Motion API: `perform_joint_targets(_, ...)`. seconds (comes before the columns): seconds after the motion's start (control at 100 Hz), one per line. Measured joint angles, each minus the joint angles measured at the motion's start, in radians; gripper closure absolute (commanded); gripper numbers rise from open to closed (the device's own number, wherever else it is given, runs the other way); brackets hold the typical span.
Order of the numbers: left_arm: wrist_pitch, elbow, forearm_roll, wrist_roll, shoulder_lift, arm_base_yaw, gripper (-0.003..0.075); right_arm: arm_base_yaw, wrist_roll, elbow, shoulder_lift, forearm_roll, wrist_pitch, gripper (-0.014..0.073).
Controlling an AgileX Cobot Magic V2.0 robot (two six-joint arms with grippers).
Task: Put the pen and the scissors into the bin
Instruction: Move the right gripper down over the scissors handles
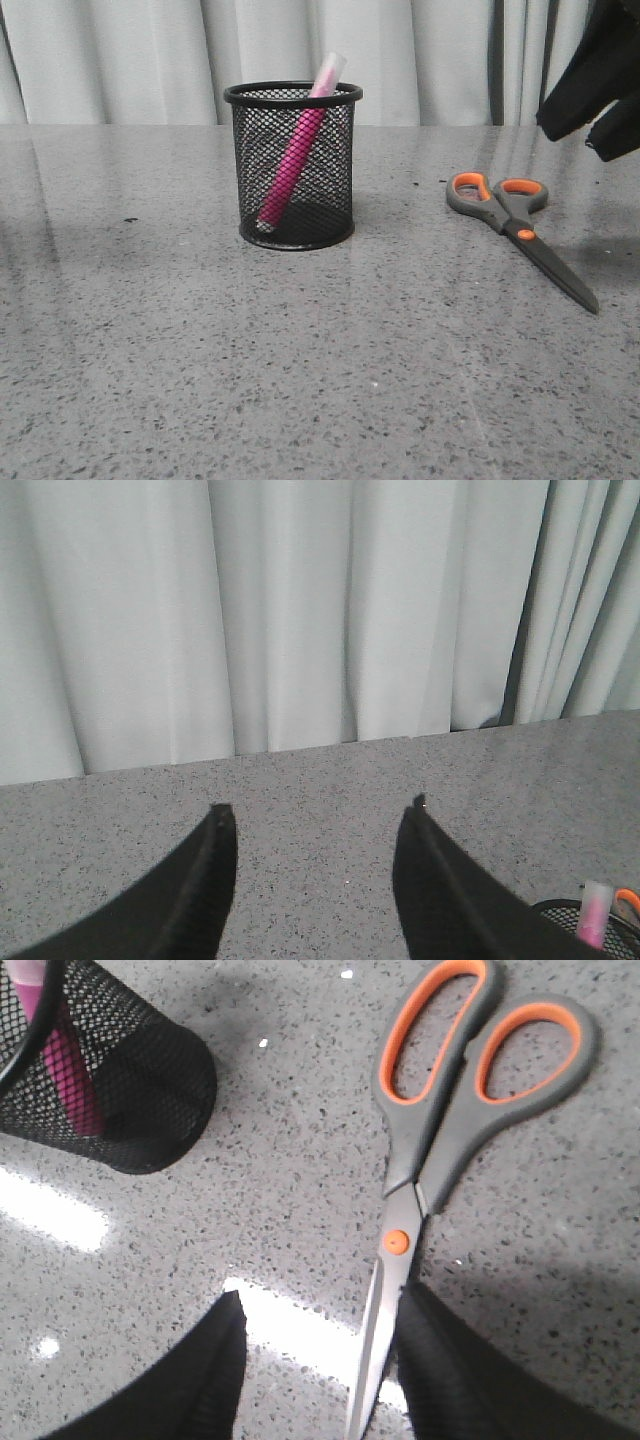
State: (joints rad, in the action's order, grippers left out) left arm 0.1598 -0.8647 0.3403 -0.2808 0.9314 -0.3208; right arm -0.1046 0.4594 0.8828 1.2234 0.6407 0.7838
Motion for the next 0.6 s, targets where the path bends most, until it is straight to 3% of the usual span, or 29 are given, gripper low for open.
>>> perform_joint_targets(0.28, 0.002, 0.0, 0.0, 0.0, -0.002, 0.0, 0.0386, 0.0, -0.007, 0.018, 0.007, -0.027, 0.042, 0.0286)
perform_joint_targets(0.42, 0.006, 0.0, 0.0, 0.0, -0.002, 0.0, 0.0386, -0.033, -0.097, 0.071, 0.045, -0.16, 0.067, 0.0286)
perform_joint_targets(0.6, 0.014, 0.0, 0.0, 0.0, -0.002, 0.0, 0.0386, -0.151, -0.262, 0.156, 0.124, -0.385, 0.087, 0.0286)
